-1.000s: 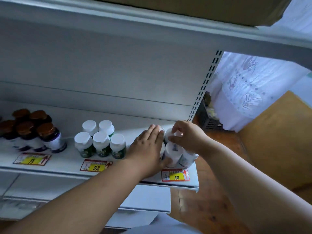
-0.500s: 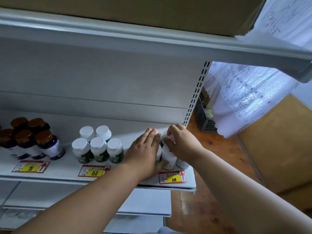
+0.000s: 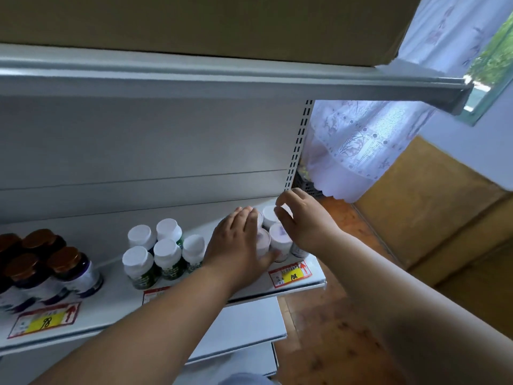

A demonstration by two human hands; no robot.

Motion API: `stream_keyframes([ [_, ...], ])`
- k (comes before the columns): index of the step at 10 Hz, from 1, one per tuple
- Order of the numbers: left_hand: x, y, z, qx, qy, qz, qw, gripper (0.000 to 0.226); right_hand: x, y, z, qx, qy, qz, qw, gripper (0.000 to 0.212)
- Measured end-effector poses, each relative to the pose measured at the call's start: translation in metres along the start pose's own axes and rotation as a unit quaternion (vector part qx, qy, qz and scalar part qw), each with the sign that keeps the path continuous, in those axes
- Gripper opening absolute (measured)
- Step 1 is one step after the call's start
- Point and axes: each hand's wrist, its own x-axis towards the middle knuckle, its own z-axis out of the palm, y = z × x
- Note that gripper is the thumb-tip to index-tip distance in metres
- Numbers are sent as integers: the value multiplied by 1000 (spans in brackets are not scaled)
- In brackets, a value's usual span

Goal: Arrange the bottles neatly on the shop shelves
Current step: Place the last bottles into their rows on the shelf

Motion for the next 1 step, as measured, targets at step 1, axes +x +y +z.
stream_keyframes([
  [1,-10,-13,-15,-20,73,17,997,75,-10,-25,-6,35,55,1,998,17],
])
